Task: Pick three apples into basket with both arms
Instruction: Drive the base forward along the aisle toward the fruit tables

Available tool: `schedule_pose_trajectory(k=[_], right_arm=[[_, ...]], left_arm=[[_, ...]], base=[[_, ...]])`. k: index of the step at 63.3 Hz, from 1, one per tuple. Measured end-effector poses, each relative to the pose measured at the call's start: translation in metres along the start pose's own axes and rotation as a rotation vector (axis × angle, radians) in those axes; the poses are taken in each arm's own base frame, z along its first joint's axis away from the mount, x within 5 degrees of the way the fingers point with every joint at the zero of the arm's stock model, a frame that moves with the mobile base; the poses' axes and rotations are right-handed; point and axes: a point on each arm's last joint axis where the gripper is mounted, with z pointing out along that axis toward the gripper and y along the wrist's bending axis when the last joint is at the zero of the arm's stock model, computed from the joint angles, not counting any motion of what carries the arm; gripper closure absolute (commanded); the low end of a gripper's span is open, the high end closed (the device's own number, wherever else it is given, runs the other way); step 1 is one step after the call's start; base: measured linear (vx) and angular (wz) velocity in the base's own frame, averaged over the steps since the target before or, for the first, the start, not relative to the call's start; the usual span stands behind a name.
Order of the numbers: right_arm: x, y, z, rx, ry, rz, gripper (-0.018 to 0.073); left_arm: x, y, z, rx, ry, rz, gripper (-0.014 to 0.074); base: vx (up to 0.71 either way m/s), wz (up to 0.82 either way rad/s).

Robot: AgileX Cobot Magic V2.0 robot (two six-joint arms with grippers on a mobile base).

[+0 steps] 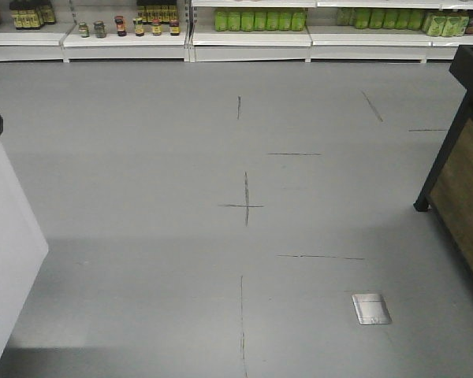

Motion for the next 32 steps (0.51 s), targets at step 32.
schedule_pose_trajectory(k=[32], right_arm=[[0.0000, 0.0000, 0.0000, 0.000, 0.000, 0.000, 0.0564]], left_arm=[[0.0000, 0.0000, 0.0000, 0.000, 0.000, 0.000, 0.0602]], base=[[0.21, -0.36]])
